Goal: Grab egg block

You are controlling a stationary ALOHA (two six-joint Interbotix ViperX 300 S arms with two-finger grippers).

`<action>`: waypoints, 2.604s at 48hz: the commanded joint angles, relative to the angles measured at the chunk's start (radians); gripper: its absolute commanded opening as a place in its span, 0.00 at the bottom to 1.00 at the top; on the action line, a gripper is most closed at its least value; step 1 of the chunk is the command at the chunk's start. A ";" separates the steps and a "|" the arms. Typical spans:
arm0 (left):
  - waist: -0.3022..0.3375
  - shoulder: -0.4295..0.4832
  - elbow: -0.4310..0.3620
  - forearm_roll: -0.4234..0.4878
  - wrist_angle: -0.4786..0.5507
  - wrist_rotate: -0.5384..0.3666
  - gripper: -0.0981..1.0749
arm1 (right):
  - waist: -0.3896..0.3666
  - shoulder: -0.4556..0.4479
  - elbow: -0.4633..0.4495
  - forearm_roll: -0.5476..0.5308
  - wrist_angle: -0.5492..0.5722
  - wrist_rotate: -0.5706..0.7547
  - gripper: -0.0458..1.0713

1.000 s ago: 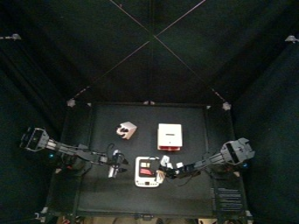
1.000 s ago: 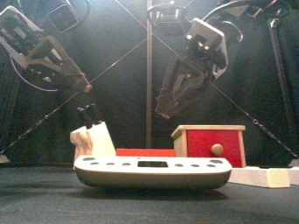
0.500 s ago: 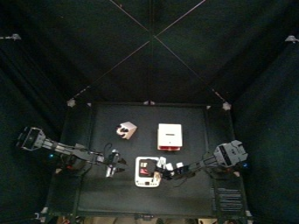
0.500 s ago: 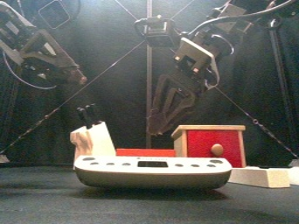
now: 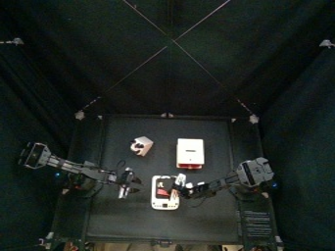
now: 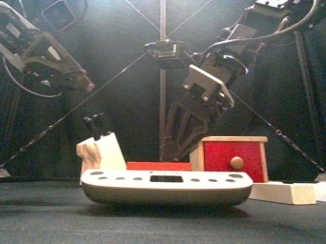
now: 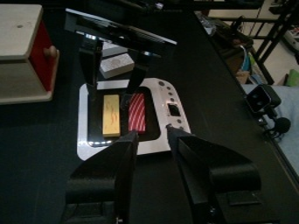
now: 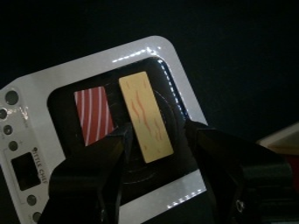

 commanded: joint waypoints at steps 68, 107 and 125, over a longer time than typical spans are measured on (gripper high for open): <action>0.000 -0.003 -0.009 -0.002 -0.009 0.002 0.71 | -0.052 -0.002 -0.011 0.029 -0.072 0.000 0.80; 0.000 -0.003 -0.008 -0.003 -0.011 0.002 0.71 | -0.057 -0.011 -0.023 0.066 -0.051 0.000 0.49; 0.000 -0.003 -0.008 -0.002 -0.009 0.002 0.71 | -0.049 -0.035 -0.044 0.101 0.044 0.000 0.49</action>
